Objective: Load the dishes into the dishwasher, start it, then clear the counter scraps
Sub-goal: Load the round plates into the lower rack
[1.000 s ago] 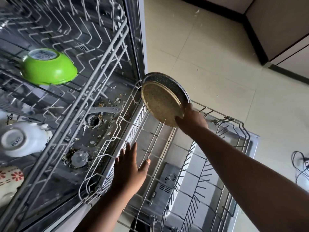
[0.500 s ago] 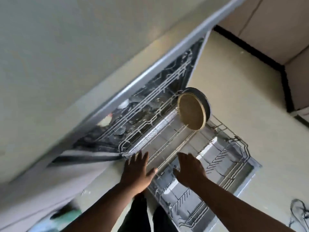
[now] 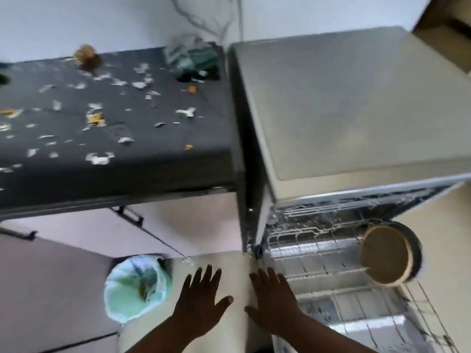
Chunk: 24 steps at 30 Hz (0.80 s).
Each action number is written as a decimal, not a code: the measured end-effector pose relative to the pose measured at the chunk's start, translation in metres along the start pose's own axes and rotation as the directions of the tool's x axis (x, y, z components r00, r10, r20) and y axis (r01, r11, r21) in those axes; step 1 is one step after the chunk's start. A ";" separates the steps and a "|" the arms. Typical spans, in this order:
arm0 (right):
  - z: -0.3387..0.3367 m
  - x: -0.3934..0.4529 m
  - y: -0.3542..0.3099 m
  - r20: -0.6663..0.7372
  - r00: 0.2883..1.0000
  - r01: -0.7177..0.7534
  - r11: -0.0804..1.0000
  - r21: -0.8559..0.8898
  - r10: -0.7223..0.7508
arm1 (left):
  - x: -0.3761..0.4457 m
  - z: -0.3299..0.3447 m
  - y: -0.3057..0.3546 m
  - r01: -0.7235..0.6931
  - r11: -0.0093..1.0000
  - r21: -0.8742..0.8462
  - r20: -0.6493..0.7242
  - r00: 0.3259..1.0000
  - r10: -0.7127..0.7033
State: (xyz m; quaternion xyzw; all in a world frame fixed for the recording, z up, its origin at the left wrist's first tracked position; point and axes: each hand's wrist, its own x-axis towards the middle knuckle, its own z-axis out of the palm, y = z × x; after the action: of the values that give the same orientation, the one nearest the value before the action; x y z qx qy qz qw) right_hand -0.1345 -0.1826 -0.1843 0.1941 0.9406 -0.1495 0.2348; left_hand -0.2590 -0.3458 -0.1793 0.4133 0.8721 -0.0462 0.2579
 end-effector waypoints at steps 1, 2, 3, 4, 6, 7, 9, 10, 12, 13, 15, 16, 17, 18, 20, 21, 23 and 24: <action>-0.004 0.002 -0.019 0.003 0.999 0.033 0.999 -0.027 -0.033 | -0.014 -0.005 -0.014 0.022 1.000 -0.001 -0.036 0.999 -0.022; -0.004 0.003 -0.036 0.005 0.998 0.058 0.997 -0.045 -0.058 | -0.025 -0.008 -0.027 0.042 0.999 -0.021 -0.066 0.997 -0.043; -0.008 0.003 -0.058 0.003 0.996 0.085 0.994 -0.063 -0.085 | -0.042 -0.011 -0.044 0.072 0.996 -0.049 -0.086 0.993 -0.076; -0.012 0.002 -0.080 0.009 0.993 0.117 0.990 -0.074 -0.117 | -0.059 -0.012 -0.060 0.113 0.992 -0.064 -0.105 0.987 -0.119; -0.023 -0.002 -0.128 -0.019 0.983 0.180 0.976 -0.123 -0.184 | -0.094 -0.011 -0.094 0.179 0.979 -0.096 -0.144 0.971 -0.191; -0.027 -0.003 -0.148 -0.044 0.975 0.209 0.967 -0.143 -0.218 | -0.107 -0.010 -0.107 0.202 0.971 -0.130 -0.158 0.962 -0.221; -0.037 -0.004 -0.199 -0.121 0.947 0.273 0.944 -0.183 -0.297 | -0.141 -0.010 -0.143 0.253 0.947 -0.199 -0.197 0.936 -0.292; -0.041 -0.002 -0.225 -0.146 0.931 0.301 0.931 -0.204 -0.333 | -0.162 -0.019 -0.158 0.252 0.939 -0.235 -0.226 0.925 -0.304; -0.051 0.002 -0.273 -0.157 0.899 0.364 0.897 -0.251 -0.409 | -0.190 -0.034 -0.186 0.274 0.926 -0.261 -0.294 0.891 -0.346; -0.060 0.004 -0.299 -0.162 0.883 0.390 0.881 -0.268 -0.440 | -0.203 -0.043 -0.202 0.314 0.917 -0.246 -0.321 0.866 -0.382; -0.081 0.002 -0.348 -0.209 0.851 0.415 0.861 -0.295 -0.482 | -0.231 -0.065 -0.227 0.368 0.893 -0.260 -0.348 0.827 -0.442; -0.090 0.004 -0.370 -0.237 0.827 0.433 0.846 -0.311 -0.511 | -0.241 -0.077 -0.240 0.386 0.878 -0.284 -0.360 0.806 -0.471; -0.100 0.003 -0.388 -0.243 0.814 0.450 0.837 -0.312 -0.528 | -0.247 -0.087 -0.249 0.407 0.862 -0.301 -0.380 0.778 -0.500; -0.114 -0.001 -0.408 -0.238 0.805 0.462 0.826 -0.324 -0.543 | -0.253 -0.094 -0.261 0.434 0.844 -0.314 -0.417 0.736 -0.534; -0.140 -0.002 -0.440 -0.210 0.791 0.497 0.804 -0.326 -0.574 | -0.263 -0.110 -0.281 0.460 0.814 -0.354 -0.430 0.693 -0.578; -0.150 0.001 -0.454 -0.186 0.776 0.525 0.781 -0.337 -0.602 | -0.266 -0.118 -0.292 0.466 0.802 -0.374 -0.418 0.687 -0.594; -0.165 0.010 -0.472 -0.239 0.736 0.523 0.756 -0.394 -0.634 | -0.266 -0.130 -0.313 0.483 0.800 -0.355 -0.428 0.677 -0.599; -0.173 0.018 -0.480 -0.280 0.712 0.522 0.752 -0.402 -0.644 | -0.264 -0.136 -0.322 0.496 0.800 -0.337 -0.432 0.674 -0.599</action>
State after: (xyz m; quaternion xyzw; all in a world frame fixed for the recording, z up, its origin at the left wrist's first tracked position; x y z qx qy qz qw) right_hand -0.4245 -0.5350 0.0435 -0.1270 0.9914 -0.0321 0.0028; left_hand -0.4157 -0.7009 0.0239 0.1012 0.9917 0.0753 0.0259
